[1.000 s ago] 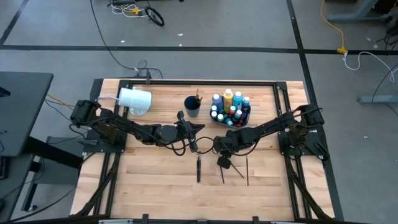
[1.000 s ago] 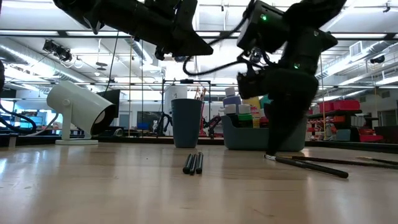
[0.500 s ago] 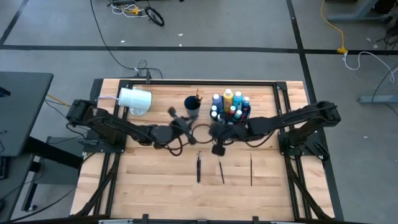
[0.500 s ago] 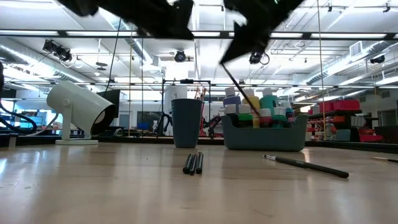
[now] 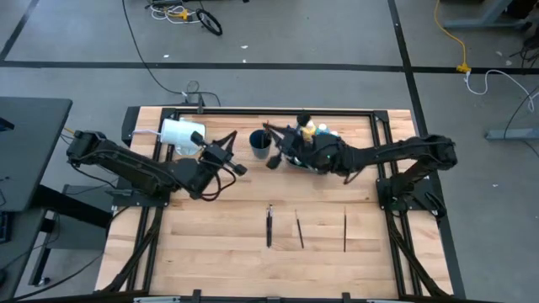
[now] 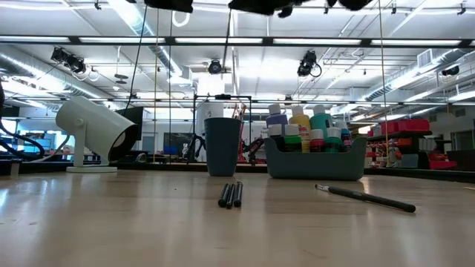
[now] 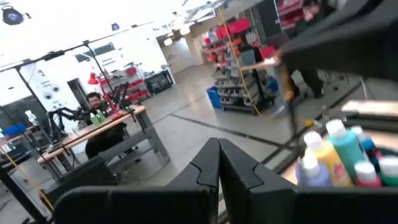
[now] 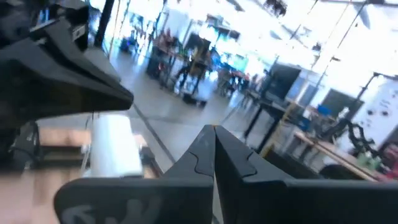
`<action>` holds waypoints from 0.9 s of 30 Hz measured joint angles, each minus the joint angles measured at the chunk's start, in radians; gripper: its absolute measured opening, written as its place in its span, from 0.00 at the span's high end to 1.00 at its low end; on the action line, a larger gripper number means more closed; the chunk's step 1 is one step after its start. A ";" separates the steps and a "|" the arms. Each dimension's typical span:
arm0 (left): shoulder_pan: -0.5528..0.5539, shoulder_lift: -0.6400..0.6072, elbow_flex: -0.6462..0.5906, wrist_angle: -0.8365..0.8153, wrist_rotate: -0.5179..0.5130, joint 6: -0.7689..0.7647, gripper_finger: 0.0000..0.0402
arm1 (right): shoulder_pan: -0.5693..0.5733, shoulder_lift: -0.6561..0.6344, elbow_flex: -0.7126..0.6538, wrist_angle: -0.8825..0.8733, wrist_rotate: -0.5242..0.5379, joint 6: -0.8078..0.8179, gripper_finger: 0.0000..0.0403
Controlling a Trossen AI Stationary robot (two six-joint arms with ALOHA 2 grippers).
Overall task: Pick & Place Paint Supplies
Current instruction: Put the gold paint brush into the blue cup
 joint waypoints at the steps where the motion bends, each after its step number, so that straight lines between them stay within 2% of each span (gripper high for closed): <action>1: 0.000 -0.001 0.002 0.005 0.000 0.001 0.98 | -0.018 0.013 0.000 0.026 -0.029 0.000 1.00; 3: 0.000 -0.001 -0.003 -0.005 -0.001 0.004 0.97 | -0.056 0.050 0.000 0.056 -0.074 0.021 1.00; 9: 0.000 -0.002 -0.003 -0.087 0.000 -0.050 0.95 | -0.148 0.180 -0.001 0.051 -0.072 0.077 1.00; 15: 0.000 -0.002 -0.003 -0.170 0.001 -0.141 0.95 | -0.176 0.265 -0.002 0.042 -0.122 0.162 1.00; 20: 0.000 -0.002 -0.003 -0.231 0.003 -0.219 0.95 | -0.177 0.286 -0.002 -0.009 -0.129 0.166 0.98; 27: 0.000 -0.002 -0.003 -0.314 0.031 -0.347 0.95 | -0.177 0.287 -0.001 -0.087 -0.118 0.238 0.90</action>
